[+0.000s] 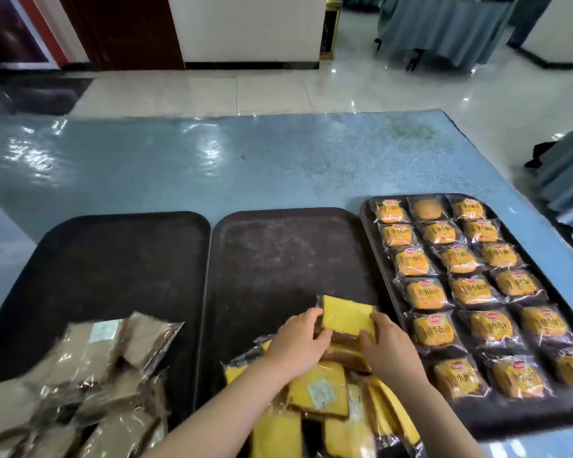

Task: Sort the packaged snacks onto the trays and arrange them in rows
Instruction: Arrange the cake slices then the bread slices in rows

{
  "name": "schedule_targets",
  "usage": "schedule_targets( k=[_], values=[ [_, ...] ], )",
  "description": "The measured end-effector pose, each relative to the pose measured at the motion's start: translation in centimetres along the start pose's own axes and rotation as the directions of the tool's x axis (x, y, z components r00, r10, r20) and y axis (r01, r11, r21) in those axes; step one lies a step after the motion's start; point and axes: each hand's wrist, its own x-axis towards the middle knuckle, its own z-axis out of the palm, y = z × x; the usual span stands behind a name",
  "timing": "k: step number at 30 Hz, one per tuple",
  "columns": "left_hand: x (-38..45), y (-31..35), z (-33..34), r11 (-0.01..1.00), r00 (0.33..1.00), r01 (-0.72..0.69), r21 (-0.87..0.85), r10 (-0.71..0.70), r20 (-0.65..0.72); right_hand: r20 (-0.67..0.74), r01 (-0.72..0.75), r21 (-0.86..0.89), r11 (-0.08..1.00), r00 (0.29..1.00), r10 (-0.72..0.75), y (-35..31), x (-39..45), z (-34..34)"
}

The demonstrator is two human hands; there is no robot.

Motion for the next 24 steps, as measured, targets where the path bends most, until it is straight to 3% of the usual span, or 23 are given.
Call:
schedule_targets(
  k=[4, 8, 13, 24],
  values=[
    [1.2, -2.5, -3.2, 0.986, 0.999, 0.035, -0.165, -0.038, -0.013, -0.041, 0.090, 0.028, 0.996, 0.995, -0.089, -3.6, 1.7, 0.9],
    [3.4, -6.4, -7.1, 0.973, 0.990, 0.096, -0.211, -0.115, -0.079, 0.071, 0.180, 0.075, 0.981, 0.980, -0.185, -8.2, 5.2, 3.1],
    [6.2, -10.7, -10.4, 0.974, 0.958, 0.215, -0.066, -0.224, -0.179, 0.175, 0.268, 0.110, 0.957, 0.943, -0.284, -14.1, 10.2, 6.2],
    [14.0, -13.4, -15.7, 0.971, 0.956, 0.216, 0.100, -0.190, -0.224, 0.210, 0.307, 0.104, 0.946, 0.923, -0.323, -20.9, 18.9, 8.7]
  ],
)
